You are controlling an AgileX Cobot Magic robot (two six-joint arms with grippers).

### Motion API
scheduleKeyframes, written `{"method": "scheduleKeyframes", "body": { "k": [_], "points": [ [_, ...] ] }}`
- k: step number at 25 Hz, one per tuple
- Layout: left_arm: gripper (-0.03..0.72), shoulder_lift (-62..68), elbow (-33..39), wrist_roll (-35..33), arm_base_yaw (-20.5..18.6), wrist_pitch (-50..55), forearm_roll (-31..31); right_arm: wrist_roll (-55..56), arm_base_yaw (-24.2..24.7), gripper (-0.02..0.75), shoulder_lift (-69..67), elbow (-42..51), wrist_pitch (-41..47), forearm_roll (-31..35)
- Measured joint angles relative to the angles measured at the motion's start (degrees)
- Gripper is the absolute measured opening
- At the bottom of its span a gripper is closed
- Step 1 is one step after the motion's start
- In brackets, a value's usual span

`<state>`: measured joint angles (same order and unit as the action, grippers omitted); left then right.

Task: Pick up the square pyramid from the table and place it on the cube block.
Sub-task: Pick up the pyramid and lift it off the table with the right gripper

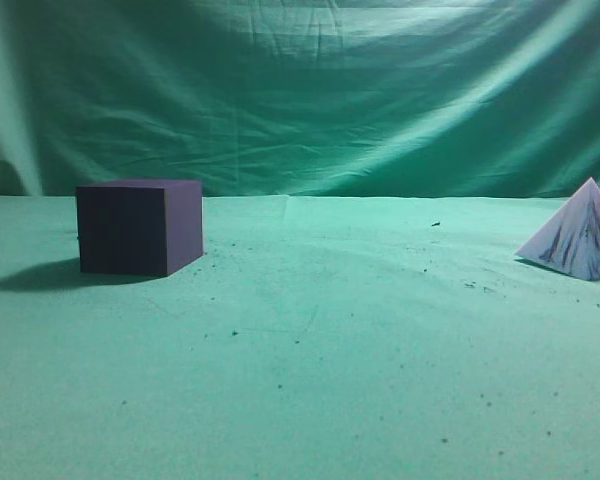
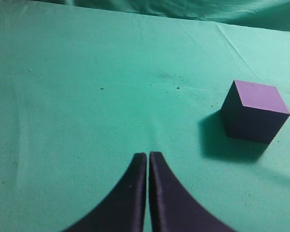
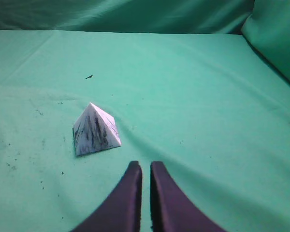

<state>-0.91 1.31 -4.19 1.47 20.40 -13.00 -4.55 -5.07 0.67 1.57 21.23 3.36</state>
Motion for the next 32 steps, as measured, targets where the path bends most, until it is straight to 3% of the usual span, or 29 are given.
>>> {"method": "scheduleKeyframes", "body": {
  "k": [22, 24, 29, 32],
  "points": [
    [0.000, 0.0, 0.0, 0.0, 0.0, 0.0, 0.0, -0.1, 0.0, 0.058, 0.0, 0.0, -0.8, 0.0],
    [0.000, 0.0, 0.0, 0.0, 0.0, 0.0, 0.0, 0.3, 0.0, 0.058, 0.0, 0.2, -5.6, 2.2],
    [0.000, 0.0, 0.0, 0.0, 0.0, 0.1, 0.0, 1.5, 0.0, 0.058, 0.0, 0.2, -29.1, 8.4],
    [0.000, 0.0, 0.0, 0.0, 0.0, 0.2, 0.0, 0.7, 0.0, 0.058, 0.0, -3.5, -25.4, 8.8]
  ]
}}
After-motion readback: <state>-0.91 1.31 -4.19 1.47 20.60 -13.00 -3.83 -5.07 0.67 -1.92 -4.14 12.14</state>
